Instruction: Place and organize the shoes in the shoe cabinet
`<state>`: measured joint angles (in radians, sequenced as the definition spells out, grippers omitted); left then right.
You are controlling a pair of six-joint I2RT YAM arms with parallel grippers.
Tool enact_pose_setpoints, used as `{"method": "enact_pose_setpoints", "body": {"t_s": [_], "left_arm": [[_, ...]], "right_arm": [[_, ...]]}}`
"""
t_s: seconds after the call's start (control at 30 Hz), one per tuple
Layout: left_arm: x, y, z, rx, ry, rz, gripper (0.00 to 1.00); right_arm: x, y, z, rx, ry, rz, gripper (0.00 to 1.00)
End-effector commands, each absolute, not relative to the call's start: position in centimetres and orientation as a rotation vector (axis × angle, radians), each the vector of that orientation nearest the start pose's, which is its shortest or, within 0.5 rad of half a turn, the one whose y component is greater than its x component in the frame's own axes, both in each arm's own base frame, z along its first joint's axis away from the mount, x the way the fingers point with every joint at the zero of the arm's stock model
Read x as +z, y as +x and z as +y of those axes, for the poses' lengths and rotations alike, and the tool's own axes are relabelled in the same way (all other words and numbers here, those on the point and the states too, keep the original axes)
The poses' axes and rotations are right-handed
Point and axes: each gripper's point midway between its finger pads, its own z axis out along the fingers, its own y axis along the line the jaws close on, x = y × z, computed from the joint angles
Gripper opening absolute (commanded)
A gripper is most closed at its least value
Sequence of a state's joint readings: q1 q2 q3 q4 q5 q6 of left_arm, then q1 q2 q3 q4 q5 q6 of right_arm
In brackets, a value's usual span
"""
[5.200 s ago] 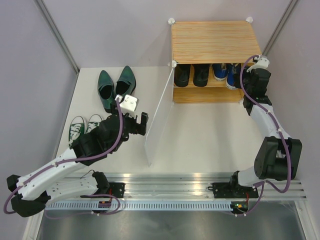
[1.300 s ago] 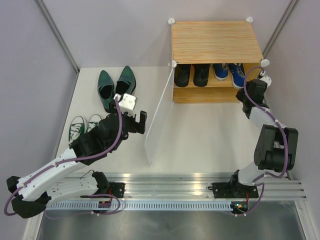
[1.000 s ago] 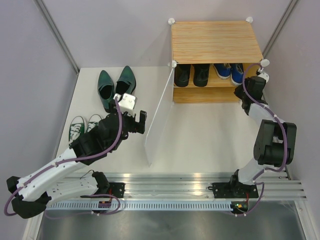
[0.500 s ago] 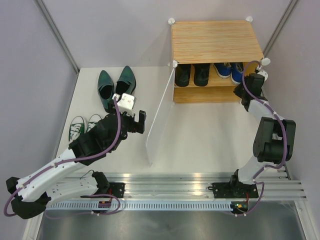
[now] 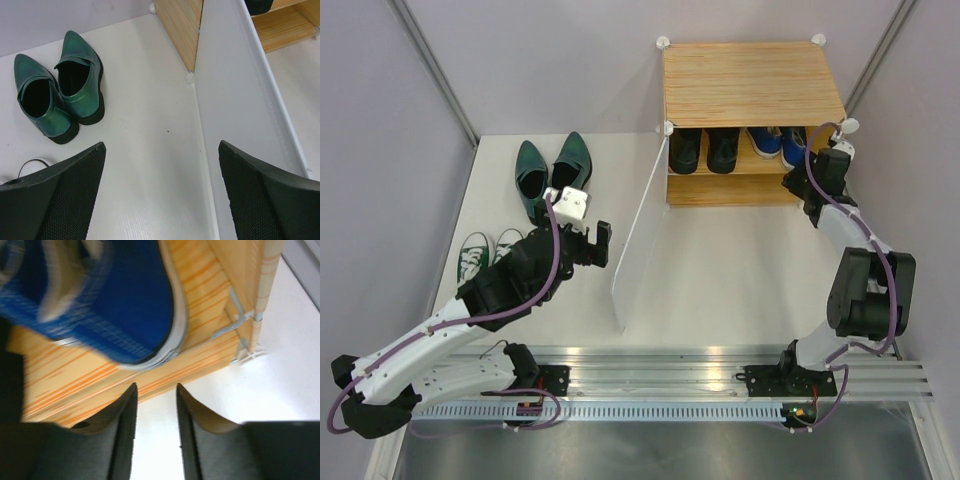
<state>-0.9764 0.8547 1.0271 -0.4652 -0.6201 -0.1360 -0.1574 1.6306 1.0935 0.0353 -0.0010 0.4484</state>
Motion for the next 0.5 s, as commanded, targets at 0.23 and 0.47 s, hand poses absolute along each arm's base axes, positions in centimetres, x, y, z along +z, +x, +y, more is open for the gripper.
{"method": "enact_pose_setpoints", "body": {"t_s": [0.23,0.47], "left_arm": [[32.0,23.6,-17.5,-0.234,0.324,1.752,0.95],[32.0,23.6,-17.4,-0.233,0.324,1.751,0.95]], "right_arm": [[26.8,46.8,-0.4,0.369,0.319,1.688,0.37],[26.5,50.2,1.0,0.269,0.288,1.657,0.47]]}}
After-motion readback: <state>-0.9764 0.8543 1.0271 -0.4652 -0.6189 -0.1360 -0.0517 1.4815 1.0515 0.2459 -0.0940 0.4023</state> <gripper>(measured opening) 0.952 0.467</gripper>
